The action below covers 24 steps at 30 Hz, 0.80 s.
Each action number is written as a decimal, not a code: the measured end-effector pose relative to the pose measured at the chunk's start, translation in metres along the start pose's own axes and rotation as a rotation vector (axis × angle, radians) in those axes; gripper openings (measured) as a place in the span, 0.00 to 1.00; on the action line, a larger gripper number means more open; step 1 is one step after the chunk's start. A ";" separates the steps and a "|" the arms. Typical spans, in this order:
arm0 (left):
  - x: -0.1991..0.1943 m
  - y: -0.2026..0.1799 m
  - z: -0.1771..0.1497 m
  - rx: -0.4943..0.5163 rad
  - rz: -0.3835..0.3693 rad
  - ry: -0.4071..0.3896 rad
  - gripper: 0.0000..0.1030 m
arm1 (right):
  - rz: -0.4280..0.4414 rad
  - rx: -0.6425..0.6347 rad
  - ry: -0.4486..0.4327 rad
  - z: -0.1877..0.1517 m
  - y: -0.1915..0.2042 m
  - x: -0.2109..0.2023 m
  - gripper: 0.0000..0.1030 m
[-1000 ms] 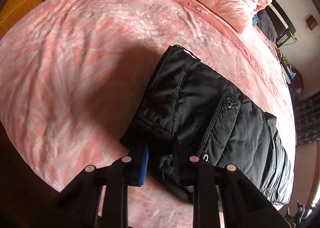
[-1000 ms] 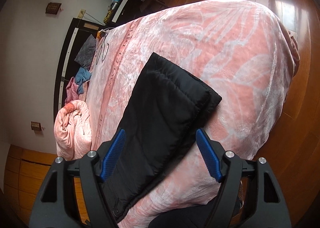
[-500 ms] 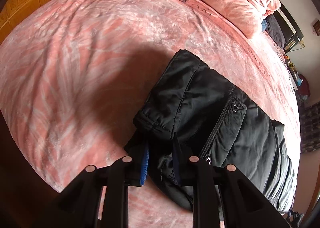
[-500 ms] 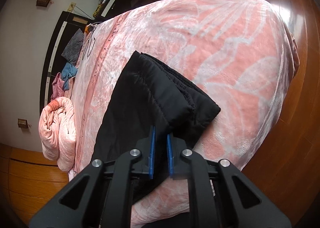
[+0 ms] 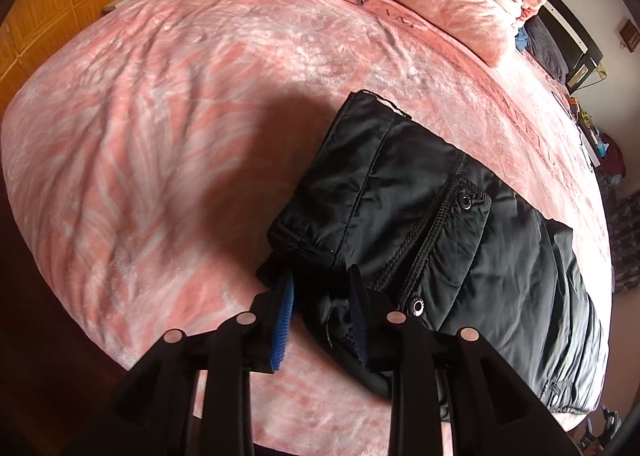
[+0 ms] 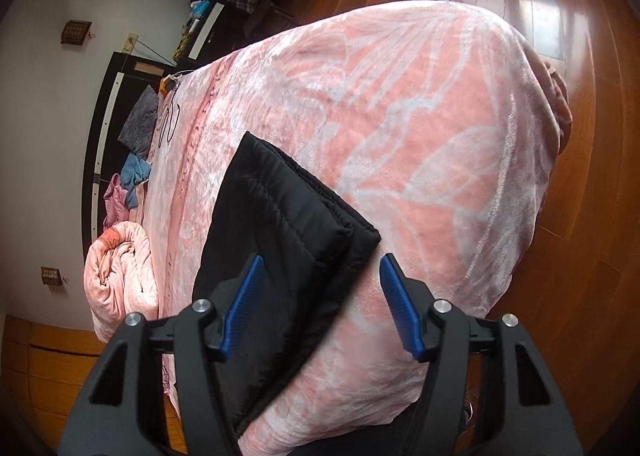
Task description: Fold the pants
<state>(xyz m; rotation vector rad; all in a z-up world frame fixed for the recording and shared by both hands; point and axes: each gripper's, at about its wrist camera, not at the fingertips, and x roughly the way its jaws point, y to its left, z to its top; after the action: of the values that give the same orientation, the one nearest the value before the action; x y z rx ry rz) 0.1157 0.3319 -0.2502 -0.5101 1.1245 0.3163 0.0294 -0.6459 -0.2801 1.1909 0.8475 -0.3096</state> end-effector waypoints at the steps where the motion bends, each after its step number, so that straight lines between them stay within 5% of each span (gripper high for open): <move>1: -0.006 0.002 -0.004 -0.008 0.010 -0.019 0.52 | 0.007 0.004 0.008 0.000 -0.002 -0.001 0.59; 2: -0.012 0.004 -0.007 -0.016 0.009 -0.041 0.64 | 0.014 0.004 0.017 -0.001 -0.004 -0.001 0.59; 7: -0.031 0.005 -0.019 -0.054 -0.018 -0.115 0.81 | 0.064 0.019 0.024 -0.006 -0.007 0.008 0.64; 24: -0.004 -0.011 -0.035 -0.143 0.002 -0.155 0.83 | 0.165 0.045 0.025 -0.002 -0.015 0.044 0.65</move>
<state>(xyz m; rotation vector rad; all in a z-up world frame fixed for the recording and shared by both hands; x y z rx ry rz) 0.0925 0.3036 -0.2562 -0.5999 0.9559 0.4327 0.0480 -0.6409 -0.3223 1.3003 0.7617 -0.1805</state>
